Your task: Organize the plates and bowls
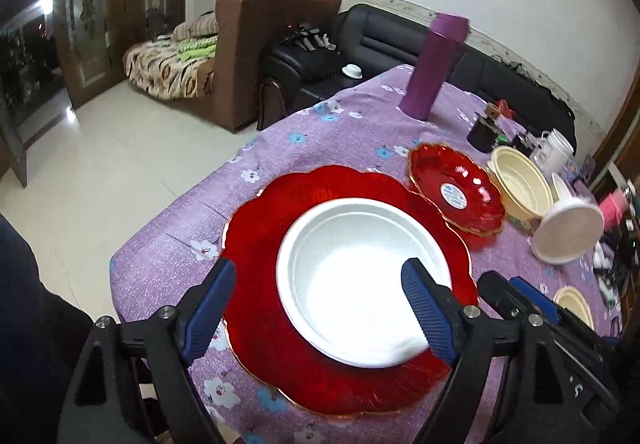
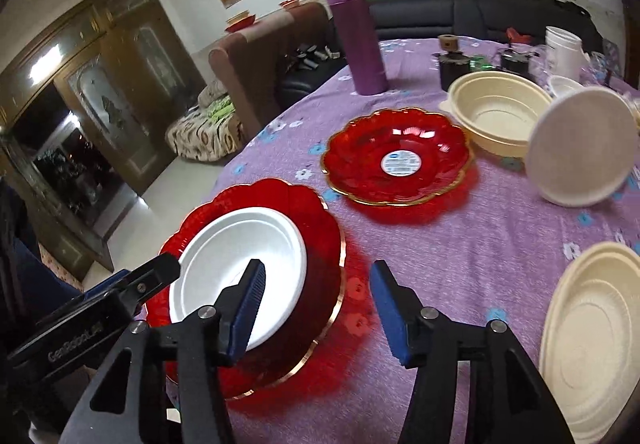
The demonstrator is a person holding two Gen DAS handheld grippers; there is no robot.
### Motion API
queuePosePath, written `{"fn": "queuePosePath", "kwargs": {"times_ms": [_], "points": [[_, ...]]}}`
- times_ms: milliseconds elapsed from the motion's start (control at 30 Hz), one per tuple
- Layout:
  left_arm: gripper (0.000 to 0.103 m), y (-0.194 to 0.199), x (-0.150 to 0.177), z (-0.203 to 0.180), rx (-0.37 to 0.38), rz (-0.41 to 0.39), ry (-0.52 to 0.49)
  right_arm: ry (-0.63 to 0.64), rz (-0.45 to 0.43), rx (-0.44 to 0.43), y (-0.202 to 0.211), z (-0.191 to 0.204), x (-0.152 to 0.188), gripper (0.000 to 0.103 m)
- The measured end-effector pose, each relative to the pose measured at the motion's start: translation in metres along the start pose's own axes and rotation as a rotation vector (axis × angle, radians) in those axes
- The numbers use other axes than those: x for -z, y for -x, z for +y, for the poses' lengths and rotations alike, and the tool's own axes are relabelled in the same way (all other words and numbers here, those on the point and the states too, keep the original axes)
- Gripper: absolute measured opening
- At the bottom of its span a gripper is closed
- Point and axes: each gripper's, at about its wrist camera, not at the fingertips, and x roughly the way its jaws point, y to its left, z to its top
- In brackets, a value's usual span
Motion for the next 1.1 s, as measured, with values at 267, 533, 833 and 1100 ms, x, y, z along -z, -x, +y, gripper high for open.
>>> {"fn": "queuePosePath", "kwargs": {"times_ms": [267,533,833,1100], "points": [[0.084,0.031,0.019,-0.023,-0.084,-0.1,-0.1,-0.018,-0.056,0.039,0.027,-0.012,0.018,0.06],[0.084,0.041,0.033,-0.05,-0.124,-0.132,-0.21,-0.039,-0.133,0.105,0.061,-0.032,0.039,0.066],[0.084,0.034,0.046,-0.087,-0.089,-0.11,-0.308,-0.101,-0.188,0.162,0.083,-0.068,0.051,0.07],[0.084,0.026,0.052,-0.117,-0.074,-0.086,-0.379,-0.181,-0.187,0.162,0.087,-0.103,0.054,0.071]]}}
